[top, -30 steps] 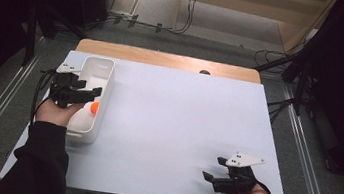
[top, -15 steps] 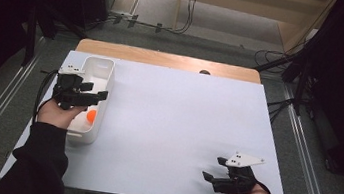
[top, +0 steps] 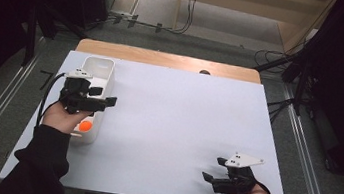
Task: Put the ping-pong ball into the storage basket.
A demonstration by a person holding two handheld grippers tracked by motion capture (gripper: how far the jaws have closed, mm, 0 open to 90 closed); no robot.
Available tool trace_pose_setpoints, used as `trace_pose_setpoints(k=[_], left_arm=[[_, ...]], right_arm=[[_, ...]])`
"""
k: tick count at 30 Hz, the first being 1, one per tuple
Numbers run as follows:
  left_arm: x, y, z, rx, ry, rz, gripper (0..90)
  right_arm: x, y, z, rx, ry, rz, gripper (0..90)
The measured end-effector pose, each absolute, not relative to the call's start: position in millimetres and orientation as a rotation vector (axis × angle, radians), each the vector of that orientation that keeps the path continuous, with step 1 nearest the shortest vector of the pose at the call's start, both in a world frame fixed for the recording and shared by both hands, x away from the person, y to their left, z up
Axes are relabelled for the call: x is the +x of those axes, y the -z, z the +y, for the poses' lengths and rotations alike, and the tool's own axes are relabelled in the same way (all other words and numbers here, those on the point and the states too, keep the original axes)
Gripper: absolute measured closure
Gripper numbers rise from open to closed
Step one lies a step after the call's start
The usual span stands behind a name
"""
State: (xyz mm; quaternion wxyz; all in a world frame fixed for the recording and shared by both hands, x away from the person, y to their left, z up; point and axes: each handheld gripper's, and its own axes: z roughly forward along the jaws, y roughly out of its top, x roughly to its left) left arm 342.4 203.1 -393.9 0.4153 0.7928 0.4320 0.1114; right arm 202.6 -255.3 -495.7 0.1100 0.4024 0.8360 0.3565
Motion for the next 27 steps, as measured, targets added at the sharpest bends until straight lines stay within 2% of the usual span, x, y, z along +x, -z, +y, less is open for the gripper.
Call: trace_pose_setpoints(k=[27], left_arm=[[323, 402, 164, 2.055, -0.175, 0.907, 30.7]], right_arm=[[202, 495, -256, 1.192, -1.054, 2.453, 23.1]])
